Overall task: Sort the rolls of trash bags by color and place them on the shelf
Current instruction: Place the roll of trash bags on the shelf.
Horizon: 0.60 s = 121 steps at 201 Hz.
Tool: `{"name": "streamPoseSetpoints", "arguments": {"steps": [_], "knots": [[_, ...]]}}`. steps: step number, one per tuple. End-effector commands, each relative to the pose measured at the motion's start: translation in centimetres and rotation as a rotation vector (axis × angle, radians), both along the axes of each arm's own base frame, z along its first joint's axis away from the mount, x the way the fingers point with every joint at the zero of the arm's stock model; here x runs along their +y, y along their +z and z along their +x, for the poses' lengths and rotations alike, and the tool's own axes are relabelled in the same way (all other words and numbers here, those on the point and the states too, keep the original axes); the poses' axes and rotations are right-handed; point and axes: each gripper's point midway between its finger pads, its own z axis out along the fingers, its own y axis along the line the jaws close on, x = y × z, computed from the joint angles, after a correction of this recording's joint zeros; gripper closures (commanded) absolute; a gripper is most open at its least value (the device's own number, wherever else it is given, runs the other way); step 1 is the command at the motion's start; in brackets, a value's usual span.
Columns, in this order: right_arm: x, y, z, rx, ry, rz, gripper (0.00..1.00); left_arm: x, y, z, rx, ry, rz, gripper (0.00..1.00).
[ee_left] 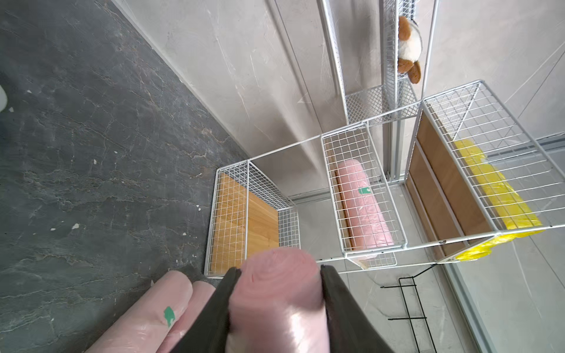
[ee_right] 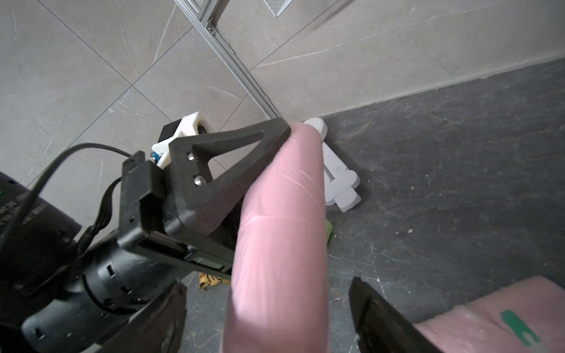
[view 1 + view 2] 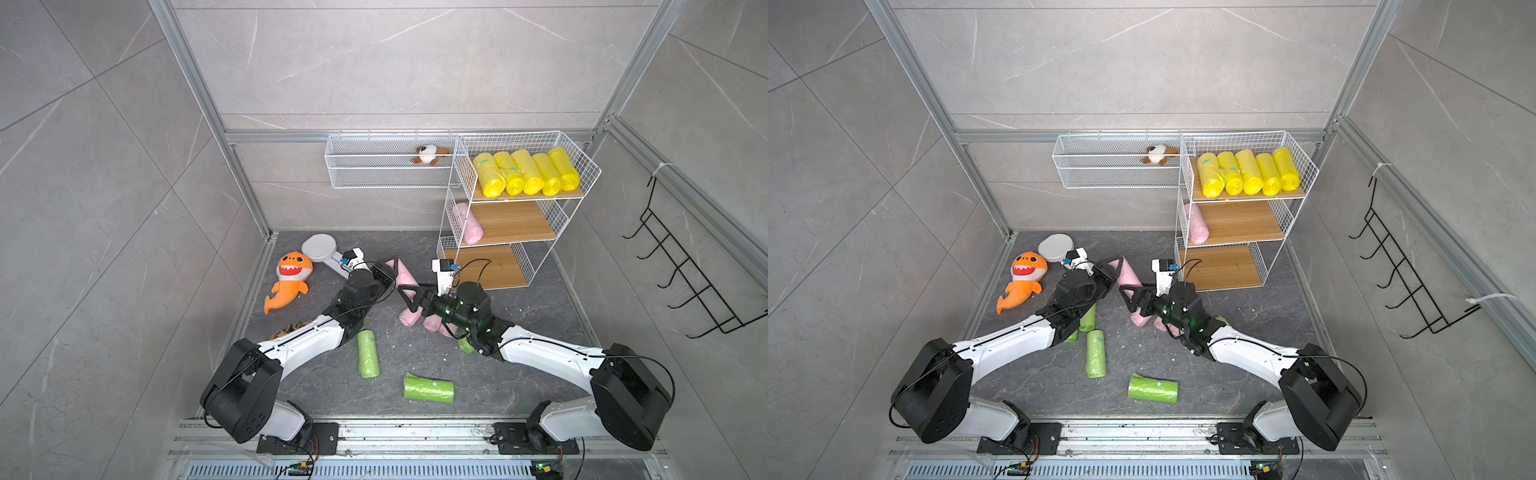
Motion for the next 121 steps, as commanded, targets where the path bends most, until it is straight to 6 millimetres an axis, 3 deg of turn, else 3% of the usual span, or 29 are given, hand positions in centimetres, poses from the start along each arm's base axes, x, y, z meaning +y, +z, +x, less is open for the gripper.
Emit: {"name": "streamPoseSetpoints", "arguments": {"steps": [1,42,98,121], "knots": [[0.1,1.3,0.7,-0.028,-0.043,0.040,0.24,0.4,4.3,-0.7,-0.103,0.039,-0.126,0.87],[0.1,0.5,0.9,-0.008,-0.060,0.037,0.43,-0.1,4.4,-1.3,-0.102,0.041,-0.160,0.86],[-0.2,-0.3,0.8,0.014,-0.074,0.026,0.36,0.2,4.4,-1.3,-0.109,0.056,-0.167,0.86],[0.0,-0.4,0.8,0.021,-0.065,0.034,0.40,0.2,4.3,-1.4,-0.110,0.059,-0.174,0.86]]}}
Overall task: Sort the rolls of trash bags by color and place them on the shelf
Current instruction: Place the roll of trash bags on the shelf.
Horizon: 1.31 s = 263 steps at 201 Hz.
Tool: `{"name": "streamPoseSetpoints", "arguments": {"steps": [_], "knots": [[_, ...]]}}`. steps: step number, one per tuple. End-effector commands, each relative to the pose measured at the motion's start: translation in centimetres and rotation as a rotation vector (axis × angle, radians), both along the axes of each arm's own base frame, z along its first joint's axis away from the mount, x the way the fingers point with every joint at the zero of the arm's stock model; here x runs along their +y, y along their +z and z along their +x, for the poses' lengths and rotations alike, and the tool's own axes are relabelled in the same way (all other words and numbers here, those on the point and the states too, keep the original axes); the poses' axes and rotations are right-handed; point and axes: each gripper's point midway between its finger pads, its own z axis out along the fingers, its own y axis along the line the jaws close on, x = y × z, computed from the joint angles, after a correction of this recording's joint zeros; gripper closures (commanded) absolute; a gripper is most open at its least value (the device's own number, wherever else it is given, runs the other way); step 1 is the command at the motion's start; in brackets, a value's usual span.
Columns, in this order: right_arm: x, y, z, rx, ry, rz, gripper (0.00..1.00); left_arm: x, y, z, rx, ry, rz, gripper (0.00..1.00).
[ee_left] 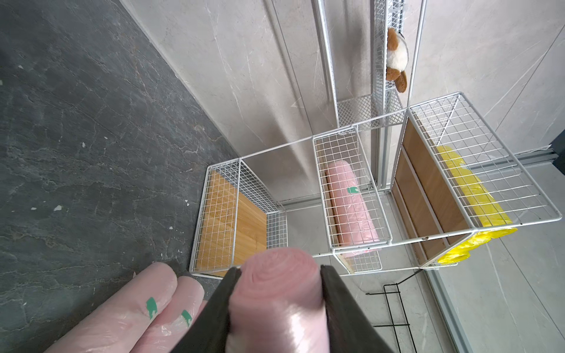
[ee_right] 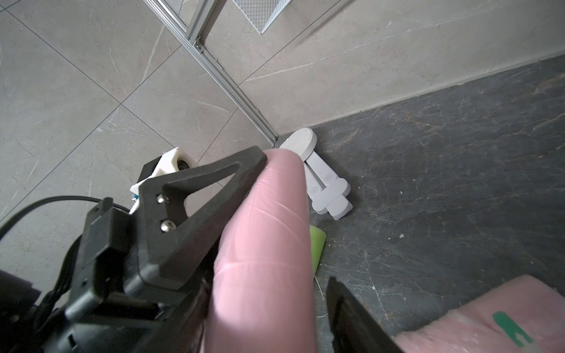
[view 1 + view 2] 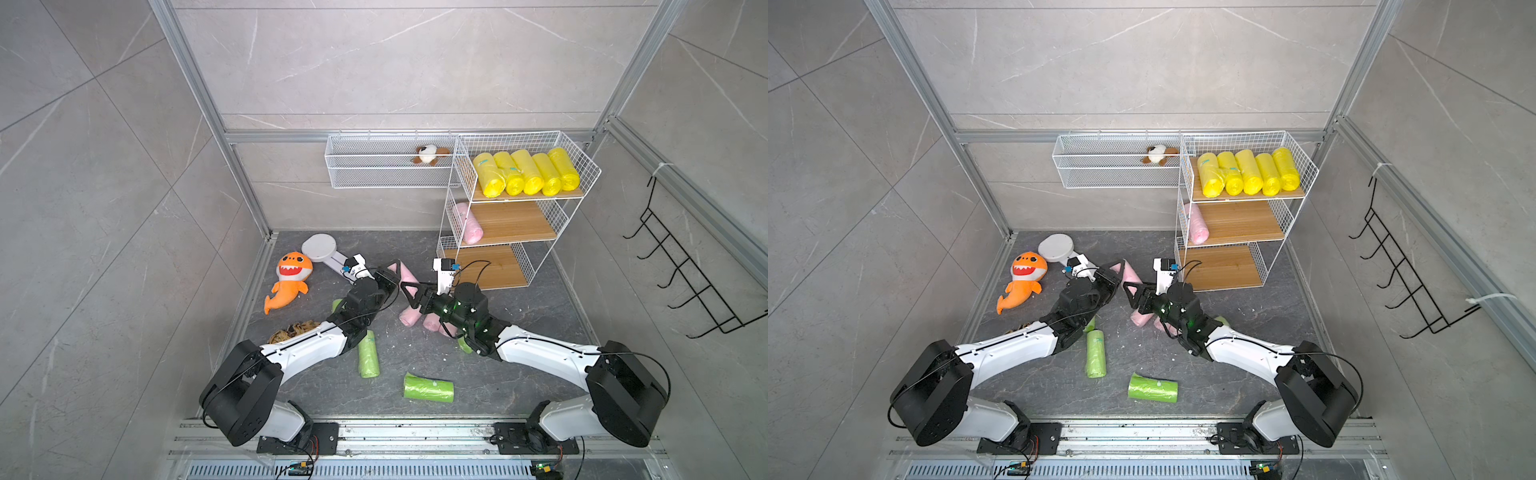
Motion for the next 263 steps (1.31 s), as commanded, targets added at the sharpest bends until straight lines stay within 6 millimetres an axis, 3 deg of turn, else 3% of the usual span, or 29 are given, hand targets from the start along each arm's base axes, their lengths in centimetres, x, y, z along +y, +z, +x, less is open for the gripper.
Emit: {"name": "streamPoseSetpoints", "arguments": {"steps": [1,35,63,115,147,180,226,263], "knots": [[0.2,-0.3,0.0,0.010,-0.003,0.017,0.40,0.6,4.3,-0.4,-0.105,0.016,-0.110,0.86],[0.4,-0.1,0.0,0.007,0.003,0.025,0.55,0.8,3.9,-0.5,-0.102,0.025,-0.109,0.83],[-0.3,0.1,0.1,-0.010,-0.025,0.002,0.64,1.4,3.4,-0.4,-0.098,0.053,-0.071,0.64],[-1.9,1.8,0.0,-0.082,-0.070,-0.067,0.67,2.0,2.0,-0.2,-0.085,0.085,0.020,0.36],[-4.4,2.9,0.3,-0.098,-0.105,-0.103,0.68,3.0,1.1,0.0,-0.082,0.125,0.116,0.26],[-7.7,3.5,-0.2,-0.076,-0.106,-0.155,0.69,3.6,1.5,0.0,-0.113,0.113,0.243,0.23],[-12.6,5.2,-2.7,-0.060,-0.113,-0.310,0.69,2.3,3.2,-0.2,-0.197,-0.005,0.509,0.19],[-16.6,6.2,-4.4,-0.031,-0.192,-0.420,0.69,1.6,3.7,0.0,-0.226,-0.042,0.586,0.19]]}}
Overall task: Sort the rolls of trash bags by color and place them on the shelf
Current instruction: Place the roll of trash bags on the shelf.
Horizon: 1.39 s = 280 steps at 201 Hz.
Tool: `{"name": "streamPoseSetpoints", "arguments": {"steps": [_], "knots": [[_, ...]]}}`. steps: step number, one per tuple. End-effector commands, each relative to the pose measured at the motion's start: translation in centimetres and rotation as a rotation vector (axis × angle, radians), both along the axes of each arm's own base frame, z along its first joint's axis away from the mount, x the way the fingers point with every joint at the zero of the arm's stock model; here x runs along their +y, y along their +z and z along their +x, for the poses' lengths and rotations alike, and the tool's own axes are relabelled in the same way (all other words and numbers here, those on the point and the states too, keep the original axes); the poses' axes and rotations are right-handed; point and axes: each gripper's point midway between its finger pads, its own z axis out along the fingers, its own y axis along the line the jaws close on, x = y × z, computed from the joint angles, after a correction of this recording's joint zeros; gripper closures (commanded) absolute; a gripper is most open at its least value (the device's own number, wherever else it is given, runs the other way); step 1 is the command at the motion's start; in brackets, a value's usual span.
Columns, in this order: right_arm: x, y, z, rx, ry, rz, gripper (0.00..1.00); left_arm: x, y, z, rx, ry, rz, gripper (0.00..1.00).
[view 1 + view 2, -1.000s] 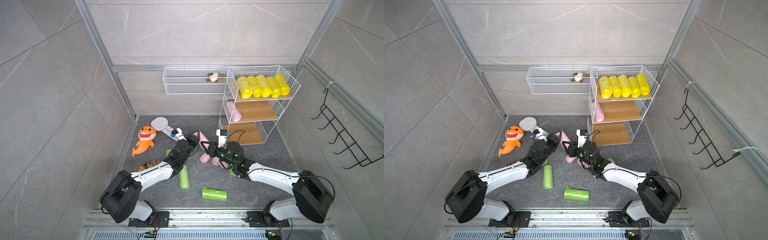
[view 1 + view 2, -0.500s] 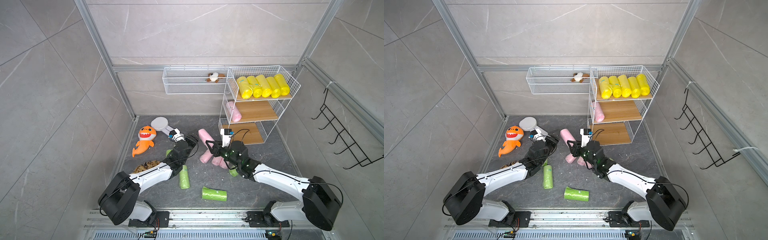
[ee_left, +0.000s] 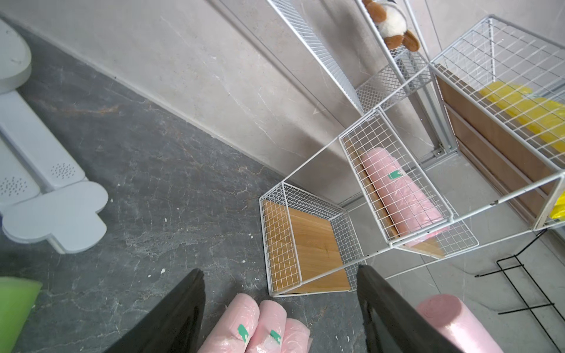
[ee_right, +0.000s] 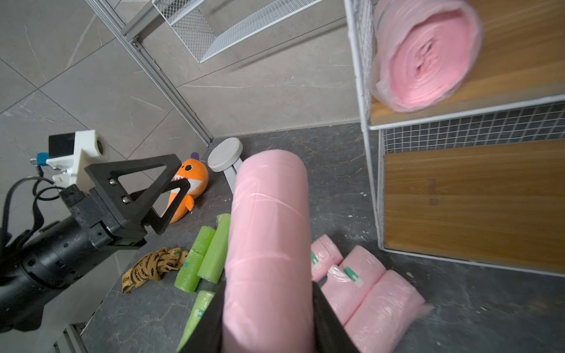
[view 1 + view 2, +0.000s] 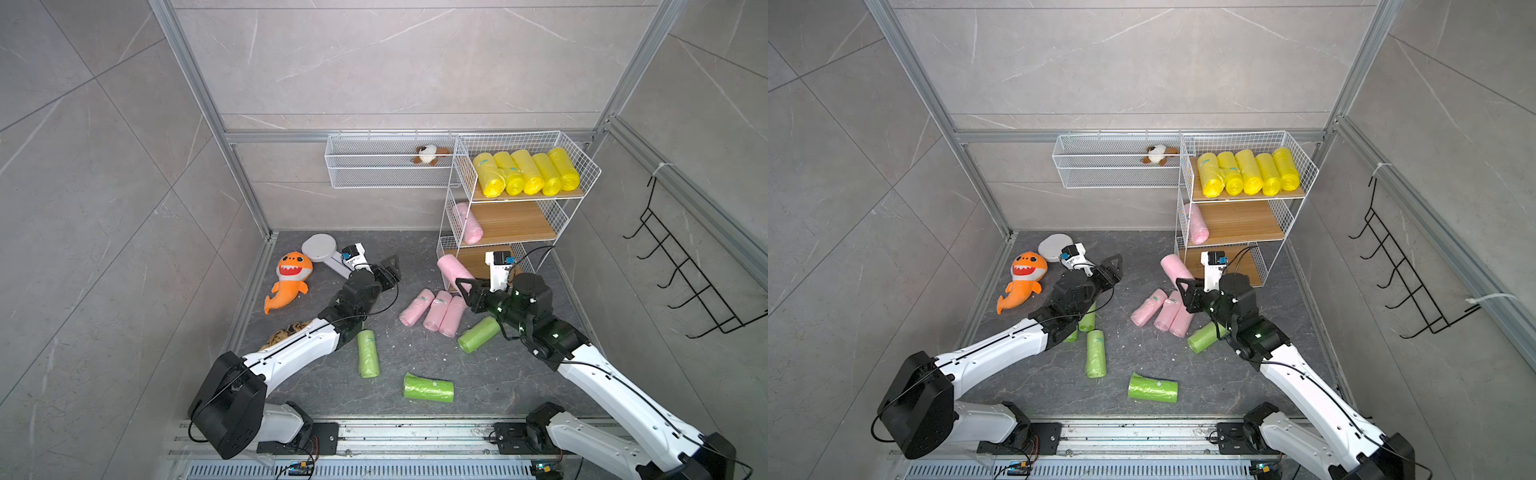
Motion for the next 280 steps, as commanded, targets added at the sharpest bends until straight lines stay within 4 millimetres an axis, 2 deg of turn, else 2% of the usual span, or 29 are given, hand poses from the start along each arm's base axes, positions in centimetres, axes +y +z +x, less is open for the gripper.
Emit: {"name": "streamPoseSetpoints", "arguments": {"steps": [1,40,74,95,171,213,280], "knots": [[-2.5,1.0,-1.7,0.007,-0.028,-0.106,0.69,-0.4,1.9,-0.3,-0.063,-0.051,0.099,0.19],[-7.2,3.0,-1.0,-0.005,-0.203,-0.246,0.69,-1.9,1.6,0.0,-0.059,-0.114,0.107,0.19],[-9.7,5.1,0.5,-0.038,-0.306,-0.293,0.69,-3.3,1.3,-0.2,-0.043,-0.186,0.108,0.19],[-10.7,6.1,2.3,-0.064,-0.351,-0.287,0.69,-3.7,1.2,-0.3,-0.037,-0.206,0.108,0.19],[-11.9,6.4,9.5,-0.180,-0.418,-0.220,0.70,-4.4,1.5,-0.9,-0.032,-0.260,0.099,0.19],[-11.4,5.6,12.1,-0.229,-0.412,-0.198,0.69,-4.5,1.3,-1.2,-0.026,-0.277,0.097,0.19],[-10.5,4.6,15.2,-0.306,-0.406,-0.164,0.67,-4.9,0.9,-1.6,-0.005,-0.303,0.069,0.19]]}}
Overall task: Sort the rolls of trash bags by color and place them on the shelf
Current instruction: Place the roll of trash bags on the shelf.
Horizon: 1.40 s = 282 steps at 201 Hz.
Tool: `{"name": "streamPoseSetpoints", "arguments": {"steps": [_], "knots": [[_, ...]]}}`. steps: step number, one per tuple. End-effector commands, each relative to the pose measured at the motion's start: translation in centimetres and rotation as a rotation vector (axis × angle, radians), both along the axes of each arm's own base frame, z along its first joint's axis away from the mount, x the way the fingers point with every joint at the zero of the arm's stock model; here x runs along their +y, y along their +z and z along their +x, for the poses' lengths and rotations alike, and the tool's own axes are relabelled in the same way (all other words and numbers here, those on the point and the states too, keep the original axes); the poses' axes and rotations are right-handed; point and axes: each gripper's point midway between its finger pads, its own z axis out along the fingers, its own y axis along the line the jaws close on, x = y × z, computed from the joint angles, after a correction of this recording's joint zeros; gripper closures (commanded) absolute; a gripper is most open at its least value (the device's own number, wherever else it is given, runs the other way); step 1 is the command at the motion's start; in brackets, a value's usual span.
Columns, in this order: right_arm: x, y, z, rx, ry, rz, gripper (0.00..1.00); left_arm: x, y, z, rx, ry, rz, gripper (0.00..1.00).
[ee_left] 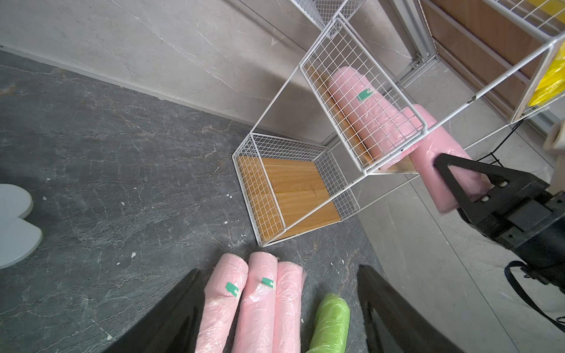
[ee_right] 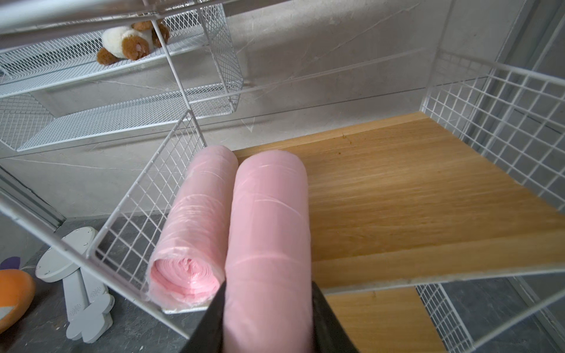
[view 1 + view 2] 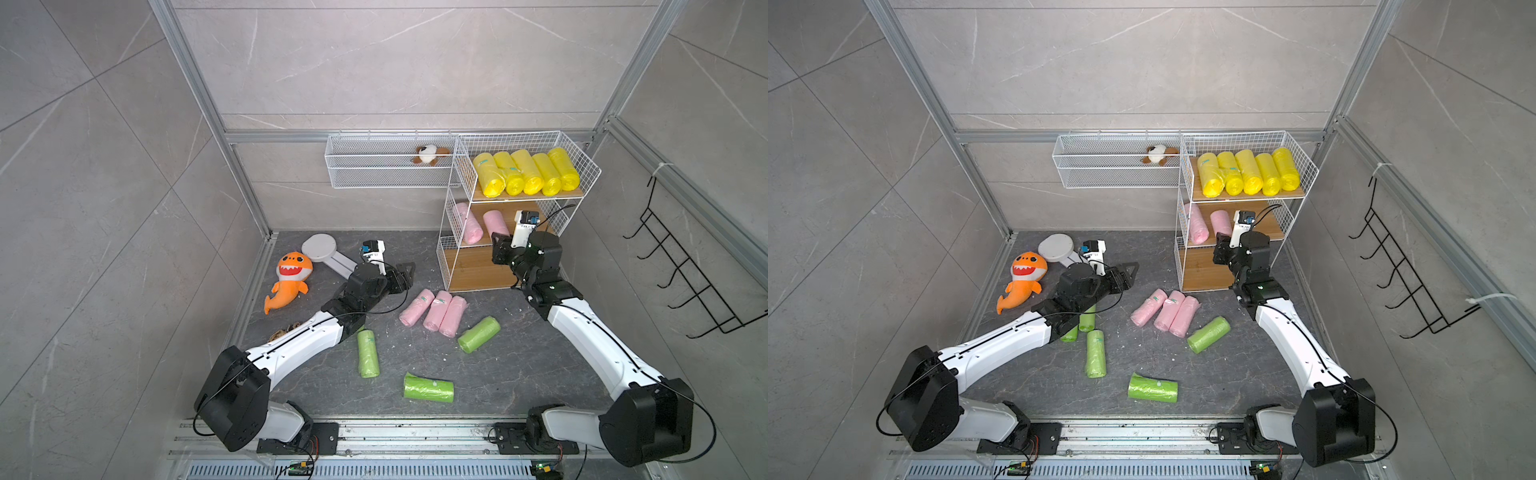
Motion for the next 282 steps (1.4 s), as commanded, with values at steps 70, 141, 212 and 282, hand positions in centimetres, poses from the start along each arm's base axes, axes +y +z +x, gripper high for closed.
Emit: {"name": "streamPoseSetpoints", "arguments": {"steps": [70,141,212,282], "knots": [[0.5,1.1,3.5,-0.158,0.000,-0.006,0.62,-0.5,1.7,-0.1,-0.016,-0.024,-0.046,0.19],[0.7,0.9,4.6,-0.164,0.000,0.025,0.53,-0.6,1.7,-0.2,-0.013,-0.027,-0.050,0.19],[0.2,1.7,2.2,-0.158,0.001,0.007,0.41,-0.6,1.3,-0.1,-0.010,-0.029,-0.050,0.19],[-0.7,0.3,-0.9,-0.051,0.088,0.058,0.30,-0.7,1.2,-0.2,-0.007,-0.036,-0.054,0.19]]}}
